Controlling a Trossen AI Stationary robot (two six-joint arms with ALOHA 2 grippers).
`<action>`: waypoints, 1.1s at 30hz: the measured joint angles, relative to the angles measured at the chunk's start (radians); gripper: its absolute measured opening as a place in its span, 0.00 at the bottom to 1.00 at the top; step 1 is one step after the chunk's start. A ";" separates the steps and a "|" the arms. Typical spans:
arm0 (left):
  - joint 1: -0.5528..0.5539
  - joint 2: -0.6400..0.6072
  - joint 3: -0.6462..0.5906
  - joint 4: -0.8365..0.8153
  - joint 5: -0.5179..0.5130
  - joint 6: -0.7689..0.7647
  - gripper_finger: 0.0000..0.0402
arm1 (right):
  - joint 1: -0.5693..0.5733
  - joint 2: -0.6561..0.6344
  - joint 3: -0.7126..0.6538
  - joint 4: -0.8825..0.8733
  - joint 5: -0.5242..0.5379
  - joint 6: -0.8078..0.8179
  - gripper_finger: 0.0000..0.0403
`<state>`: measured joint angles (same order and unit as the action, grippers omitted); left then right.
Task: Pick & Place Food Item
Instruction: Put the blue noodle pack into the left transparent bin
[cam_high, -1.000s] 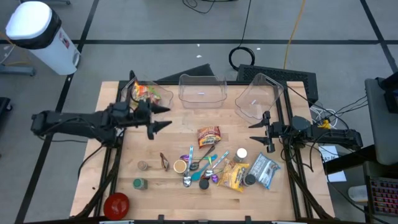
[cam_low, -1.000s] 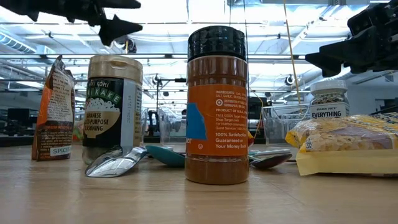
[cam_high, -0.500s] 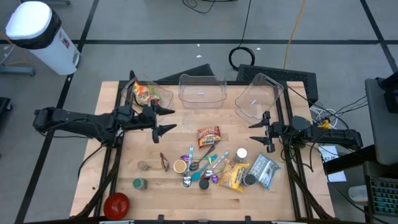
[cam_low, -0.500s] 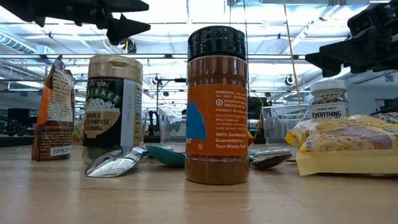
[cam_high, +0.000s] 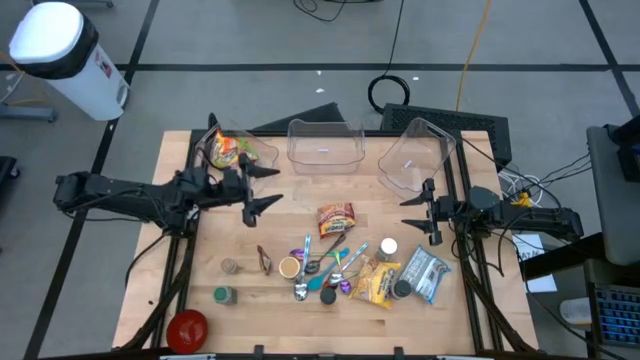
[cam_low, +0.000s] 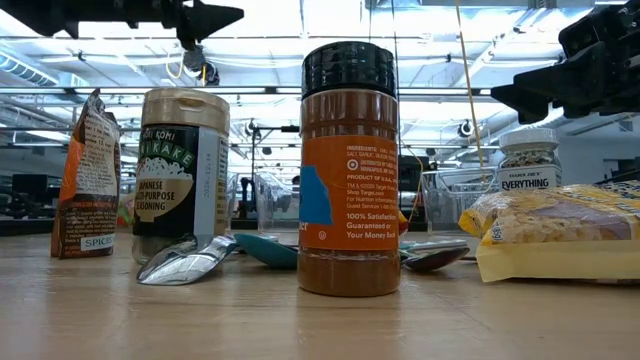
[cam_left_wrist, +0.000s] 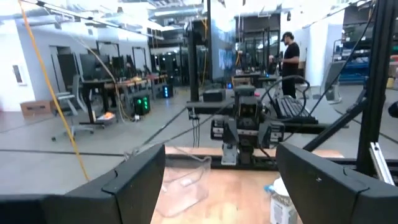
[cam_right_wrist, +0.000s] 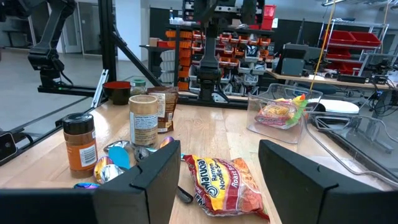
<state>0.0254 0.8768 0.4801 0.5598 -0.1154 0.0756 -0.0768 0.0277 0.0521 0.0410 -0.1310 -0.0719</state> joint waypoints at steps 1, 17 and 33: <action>0.000 0.000 0.000 -0.002 0.000 -0.011 0.78 | 0.000 0.000 0.000 0.000 0.000 0.000 0.52; -0.003 0.000 0.000 -0.140 0.011 -0.193 0.78 | 0.002 0.000 0.000 0.153 -0.045 0.571 0.53; -0.028 0.000 0.000 -0.192 0.013 -0.285 0.78 | 0.002 0.012 0.000 0.164 0.076 0.698 0.53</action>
<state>-0.0024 0.8772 0.4805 0.3682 -0.1028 -0.2097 -0.0746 0.0397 0.0517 0.2052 -0.0553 0.6262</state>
